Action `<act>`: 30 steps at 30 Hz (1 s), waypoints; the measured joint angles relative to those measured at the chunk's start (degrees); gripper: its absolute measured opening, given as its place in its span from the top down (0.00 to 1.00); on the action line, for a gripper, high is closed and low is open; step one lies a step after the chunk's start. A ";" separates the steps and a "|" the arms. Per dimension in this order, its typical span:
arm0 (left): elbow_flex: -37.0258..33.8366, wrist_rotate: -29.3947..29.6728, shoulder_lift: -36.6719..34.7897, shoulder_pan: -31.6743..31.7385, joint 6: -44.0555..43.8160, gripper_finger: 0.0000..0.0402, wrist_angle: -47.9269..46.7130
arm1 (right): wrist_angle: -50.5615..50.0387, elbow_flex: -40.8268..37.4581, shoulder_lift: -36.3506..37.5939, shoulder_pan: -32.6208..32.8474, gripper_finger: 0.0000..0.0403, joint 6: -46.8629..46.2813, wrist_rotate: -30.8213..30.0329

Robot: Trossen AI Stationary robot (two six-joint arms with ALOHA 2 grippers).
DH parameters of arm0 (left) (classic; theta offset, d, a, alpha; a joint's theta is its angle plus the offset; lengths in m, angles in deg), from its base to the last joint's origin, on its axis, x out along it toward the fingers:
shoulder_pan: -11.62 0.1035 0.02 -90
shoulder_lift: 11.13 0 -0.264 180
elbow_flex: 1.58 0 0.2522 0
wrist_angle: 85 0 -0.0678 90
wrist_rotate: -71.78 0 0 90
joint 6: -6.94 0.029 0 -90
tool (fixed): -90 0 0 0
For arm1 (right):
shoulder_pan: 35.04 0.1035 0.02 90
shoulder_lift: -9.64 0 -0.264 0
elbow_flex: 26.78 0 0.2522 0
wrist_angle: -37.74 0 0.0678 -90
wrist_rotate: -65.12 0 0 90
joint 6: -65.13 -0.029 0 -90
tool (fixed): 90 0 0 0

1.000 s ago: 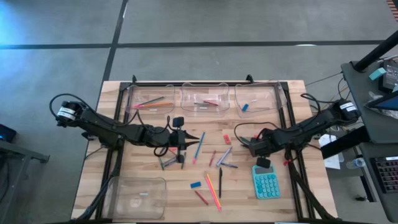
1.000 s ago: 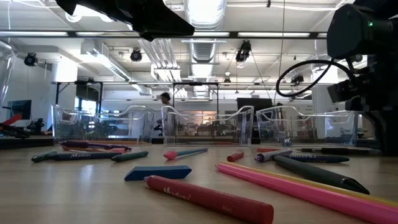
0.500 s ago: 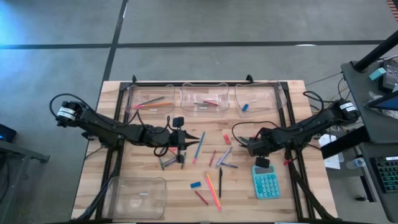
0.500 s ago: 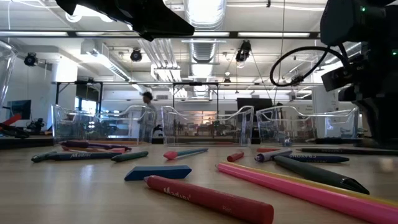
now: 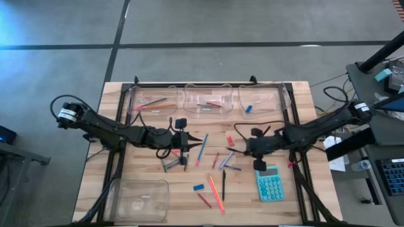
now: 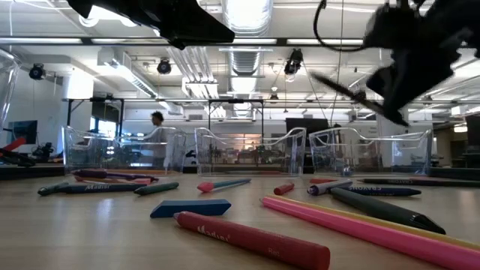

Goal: Sort crayons/erasers/pens/pencils in bins
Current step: Put the black pen into the bottom transparent bin

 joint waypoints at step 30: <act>5.23 -0.49 18.32 0.50 -3.78 0.38 32.68 | 52.65 -5.40 -9.71 -4.23 0.95 17.88 -7.05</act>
